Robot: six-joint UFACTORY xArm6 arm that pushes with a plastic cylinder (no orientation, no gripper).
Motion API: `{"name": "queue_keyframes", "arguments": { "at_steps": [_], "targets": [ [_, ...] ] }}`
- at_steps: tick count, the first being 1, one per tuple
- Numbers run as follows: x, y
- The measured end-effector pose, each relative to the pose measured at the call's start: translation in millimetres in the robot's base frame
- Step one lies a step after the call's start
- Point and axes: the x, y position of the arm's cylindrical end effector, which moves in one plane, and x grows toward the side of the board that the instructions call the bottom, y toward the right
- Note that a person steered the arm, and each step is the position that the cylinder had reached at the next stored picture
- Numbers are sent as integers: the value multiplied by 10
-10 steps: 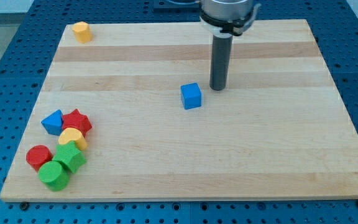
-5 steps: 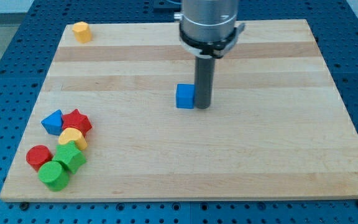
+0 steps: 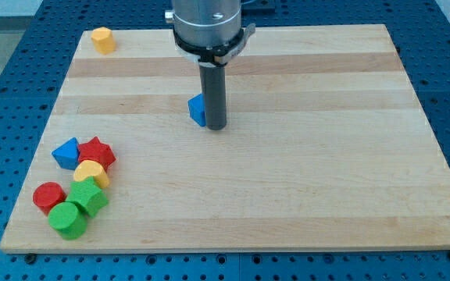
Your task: Locate the blue cube at the right side of the yellow hexagon
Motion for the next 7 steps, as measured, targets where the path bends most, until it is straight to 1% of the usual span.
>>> {"name": "queue_keyframes", "arguments": {
  "at_steps": [2, 4, 7],
  "targets": [
    [-284, -105],
    [-354, -591],
    [-912, -1032]
  ]
}}
